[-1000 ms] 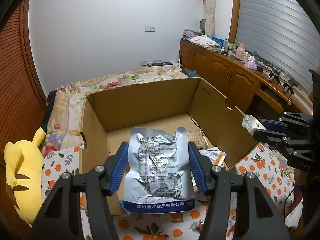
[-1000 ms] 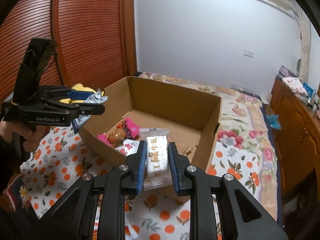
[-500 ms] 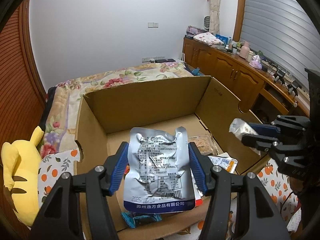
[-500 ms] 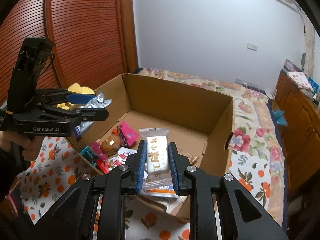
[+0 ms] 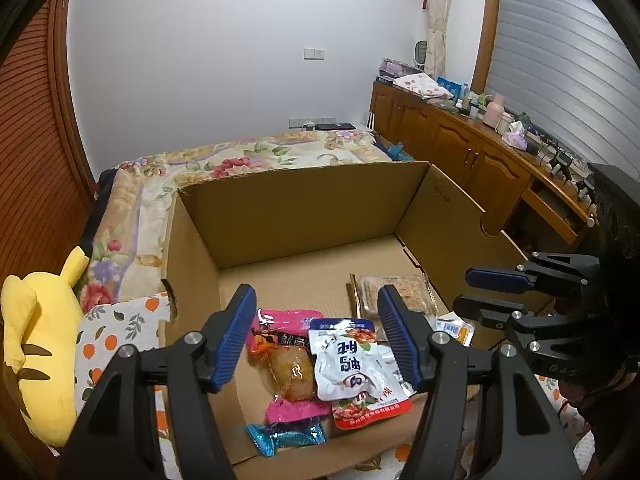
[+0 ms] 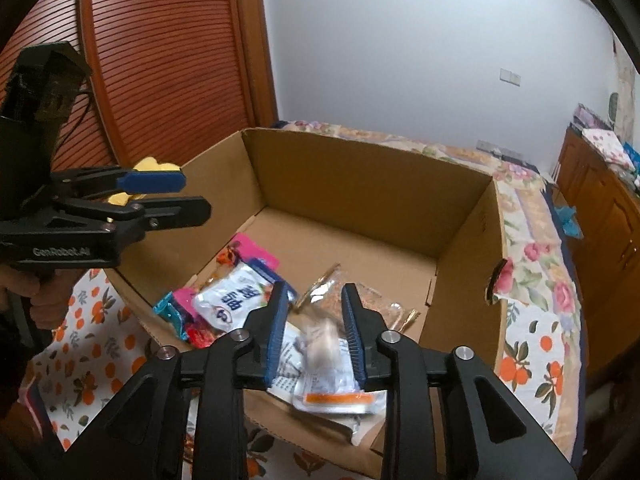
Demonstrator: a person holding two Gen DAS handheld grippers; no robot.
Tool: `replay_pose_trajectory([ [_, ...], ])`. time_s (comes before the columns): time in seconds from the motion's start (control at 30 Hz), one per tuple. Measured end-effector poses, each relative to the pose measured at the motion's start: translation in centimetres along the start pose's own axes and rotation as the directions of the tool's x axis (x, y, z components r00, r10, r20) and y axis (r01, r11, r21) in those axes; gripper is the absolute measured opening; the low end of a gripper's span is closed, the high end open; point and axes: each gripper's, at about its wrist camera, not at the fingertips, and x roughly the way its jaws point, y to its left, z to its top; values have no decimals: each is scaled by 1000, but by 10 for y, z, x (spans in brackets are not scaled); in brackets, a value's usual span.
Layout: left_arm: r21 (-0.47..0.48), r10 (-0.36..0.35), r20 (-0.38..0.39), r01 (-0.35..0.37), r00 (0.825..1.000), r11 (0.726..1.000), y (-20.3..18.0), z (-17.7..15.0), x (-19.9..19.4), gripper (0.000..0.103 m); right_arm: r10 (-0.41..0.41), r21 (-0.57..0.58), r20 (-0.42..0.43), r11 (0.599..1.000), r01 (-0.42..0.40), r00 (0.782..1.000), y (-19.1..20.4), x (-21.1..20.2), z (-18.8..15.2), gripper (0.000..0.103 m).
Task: Organize snacks
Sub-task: 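Carry both packs over the box and open both tools to drop them, then withdraw both tools toward the copper wrapper and orange strip pack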
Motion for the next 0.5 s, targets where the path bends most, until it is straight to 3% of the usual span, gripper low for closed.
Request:
replay_pose_trajectory([
  [0.5, 19, -2, 42, 1, 999, 1000, -12, -19, -43, 67, -13, 15, 49, 1000, 12, 999, 27, -50, -20, 37],
])
